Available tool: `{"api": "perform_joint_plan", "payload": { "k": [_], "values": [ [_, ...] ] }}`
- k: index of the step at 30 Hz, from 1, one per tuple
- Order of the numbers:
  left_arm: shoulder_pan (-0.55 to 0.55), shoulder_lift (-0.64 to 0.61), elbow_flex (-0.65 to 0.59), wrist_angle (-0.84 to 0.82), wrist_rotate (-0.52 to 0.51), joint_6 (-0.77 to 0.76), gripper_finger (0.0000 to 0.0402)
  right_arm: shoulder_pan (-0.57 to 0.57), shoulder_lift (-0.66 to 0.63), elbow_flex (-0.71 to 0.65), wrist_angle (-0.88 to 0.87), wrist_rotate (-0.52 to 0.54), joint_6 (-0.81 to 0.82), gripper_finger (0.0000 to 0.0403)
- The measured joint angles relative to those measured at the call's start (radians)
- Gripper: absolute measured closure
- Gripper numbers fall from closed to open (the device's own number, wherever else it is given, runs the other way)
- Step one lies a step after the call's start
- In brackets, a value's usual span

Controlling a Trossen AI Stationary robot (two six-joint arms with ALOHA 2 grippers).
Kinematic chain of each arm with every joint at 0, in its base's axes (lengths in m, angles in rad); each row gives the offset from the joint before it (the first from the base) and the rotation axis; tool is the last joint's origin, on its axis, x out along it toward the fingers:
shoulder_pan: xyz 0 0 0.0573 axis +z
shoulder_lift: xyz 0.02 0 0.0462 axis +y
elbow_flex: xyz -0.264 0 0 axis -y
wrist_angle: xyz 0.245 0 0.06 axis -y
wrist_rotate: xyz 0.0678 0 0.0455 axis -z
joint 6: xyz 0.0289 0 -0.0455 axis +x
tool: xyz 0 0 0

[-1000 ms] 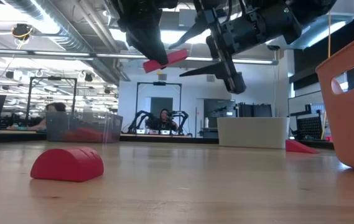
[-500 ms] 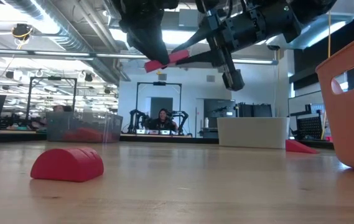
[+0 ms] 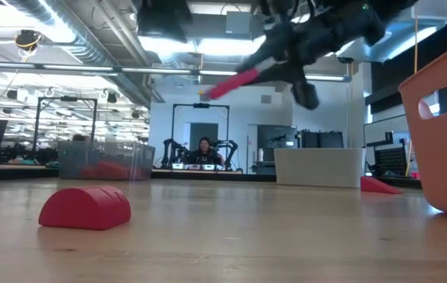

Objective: Sort & place blocks by color
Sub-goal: Put the top left red block into the orange bin

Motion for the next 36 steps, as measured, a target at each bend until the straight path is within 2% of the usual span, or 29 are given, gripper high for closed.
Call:
{"api": "perform_joint_plan", "payload": {
  "k": [4,6,11,14,18,21,23,25,32,36],
  "values": [
    [-0.073,-0.14,-0.094,0.186,-0.177,-0.002,0.0166,-0.018,-0.133,0.002,-0.143,0.002,-0.147,0.0343],
    [-0.107,-0.214,-0.177,0.326,-0.22,-0.001,0.0166,-0.012,-0.205,-0.001,-0.201,-0.004,-0.22,0.0343],
    [-0.15,-0.376,-0.392,0.72,-0.163,0.0,0.0165,0.065,-0.369,0.0,-0.223,-0.007,-0.396,0.0343],
    [-0.155,-0.451,-0.509,0.97,-0.122,0.004,0.0165,0.118,-0.44,0.0,-0.219,0.033,-0.465,0.0343],
    [-0.154,-0.5,-0.61,1.228,-0.145,0.012,0.0165,0.142,-0.495,0.001,-0.221,0.102,-0.496,0.0343],
    [-0.153,-0.506,-0.631,1.27,-0.155,0.029,0.0165,0.142,-0.504,0.0,-0.224,0.108,-0.508,0.0343],
    [-0.153,-0.506,-0.631,1.274,-0.155,0.03,0.0165,0.143,-0.507,0.005,-0.232,0.064,-0.498,0.0343],
    [-0.153,-0.506,-0.631,1.274,-0.156,0.03,0.0165,0.15,-0.506,0.048,-0.314,-0.01,-0.474,0.0343],
    [-0.153,-0.506,-0.631,1.268,-0.195,0.031,0.0165,0.322,-0.432,0.343,-0.957,-0.121,-0.355,0.0343],
    [-0.153,-0.506,-0.631,1.268,-0.197,0.032,0.0165,0.468,-0.361,0.434,-1.165,-0.206,-0.185,0.0343]
  ]
}}
